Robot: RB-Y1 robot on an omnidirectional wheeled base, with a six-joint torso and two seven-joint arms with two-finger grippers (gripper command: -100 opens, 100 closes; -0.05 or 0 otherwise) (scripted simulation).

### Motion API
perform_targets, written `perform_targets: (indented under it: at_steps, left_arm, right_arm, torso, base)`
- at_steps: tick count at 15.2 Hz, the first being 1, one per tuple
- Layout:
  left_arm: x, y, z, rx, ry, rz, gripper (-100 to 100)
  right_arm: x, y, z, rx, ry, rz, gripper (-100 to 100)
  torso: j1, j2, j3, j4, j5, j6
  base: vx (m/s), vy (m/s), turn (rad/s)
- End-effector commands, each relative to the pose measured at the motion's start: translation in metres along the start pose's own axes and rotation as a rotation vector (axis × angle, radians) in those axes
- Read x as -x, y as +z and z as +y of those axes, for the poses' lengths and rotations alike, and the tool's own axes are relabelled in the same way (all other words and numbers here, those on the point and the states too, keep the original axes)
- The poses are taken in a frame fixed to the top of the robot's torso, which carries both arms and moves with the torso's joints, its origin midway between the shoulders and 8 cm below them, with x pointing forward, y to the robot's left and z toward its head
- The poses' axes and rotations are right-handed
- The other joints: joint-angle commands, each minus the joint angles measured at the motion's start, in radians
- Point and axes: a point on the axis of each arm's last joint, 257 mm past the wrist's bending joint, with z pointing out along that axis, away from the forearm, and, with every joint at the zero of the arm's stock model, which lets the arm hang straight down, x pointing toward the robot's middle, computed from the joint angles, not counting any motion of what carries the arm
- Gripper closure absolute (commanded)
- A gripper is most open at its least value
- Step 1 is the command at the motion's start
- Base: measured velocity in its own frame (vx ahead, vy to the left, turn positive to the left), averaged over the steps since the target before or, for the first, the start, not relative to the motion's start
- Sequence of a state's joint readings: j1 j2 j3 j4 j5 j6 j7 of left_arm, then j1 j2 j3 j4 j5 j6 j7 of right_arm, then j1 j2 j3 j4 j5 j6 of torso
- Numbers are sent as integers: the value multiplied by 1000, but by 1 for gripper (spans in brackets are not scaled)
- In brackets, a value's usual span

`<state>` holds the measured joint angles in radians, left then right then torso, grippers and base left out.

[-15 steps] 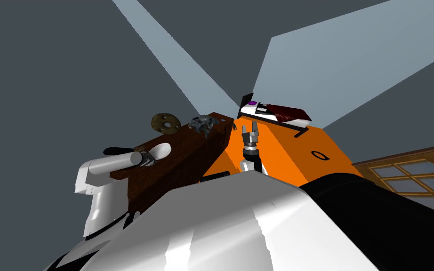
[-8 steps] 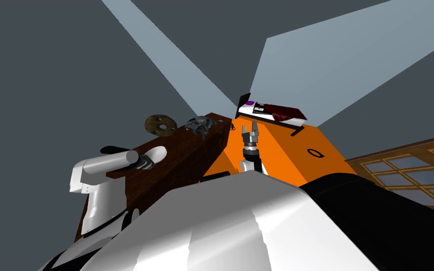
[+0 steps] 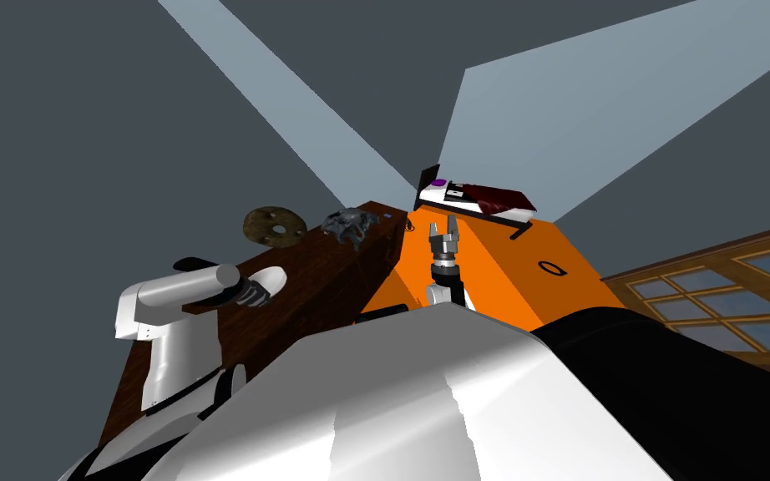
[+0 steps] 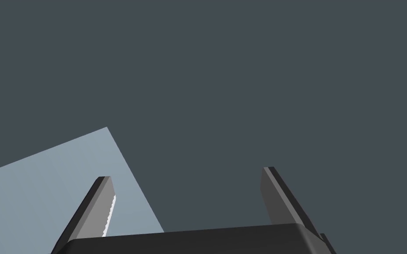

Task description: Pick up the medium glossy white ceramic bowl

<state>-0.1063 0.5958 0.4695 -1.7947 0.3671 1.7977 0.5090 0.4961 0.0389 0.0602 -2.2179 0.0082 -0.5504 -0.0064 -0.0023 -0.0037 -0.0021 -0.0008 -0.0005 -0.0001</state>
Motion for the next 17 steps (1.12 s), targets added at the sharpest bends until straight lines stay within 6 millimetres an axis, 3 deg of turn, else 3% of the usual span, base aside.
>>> perform_targets:
  at_steps: [1, 9, 10, 14, 17]
  left_arm:
    - [7, 0, 6, 42, -16, -17, -100]
    - [5, 17, 7, 40, -14, -12, -100]
    - [4, 18, 7, 38, -14, -11, 100]
    - [4, 18, 7, 39, -13, -11, 100]
    - [7, 2, 6, 39, -15, -16, 100]
  right_arm:
    - [0, 0, 0, 0, 0, 0, 0]
    - [0, 0, 0, 0, 0, 0, 0]
    - [0, 0, 0, 0, 0, 0, 0]
    - [0, 0, 0, 0, 0, 0, 0]
    - [0, 0, 0, 0, 0, 0, 0]
  torso:
    - [0, 0, 0, 0, 0, 0]
    - [3, 4, 2, 1, 1, 0]
    - [3, 4, 2, 1, 1, 0]
    - [3, 3, 2, 1, 1, -1]
    - [2, 4, 3, 2, 0, -1]
  base:
    - [42, -27, -62]
    - [8, 0, -3]
    - [0, 0, 0]
    - [0, 0, 0]
    - [2, -7, -14]
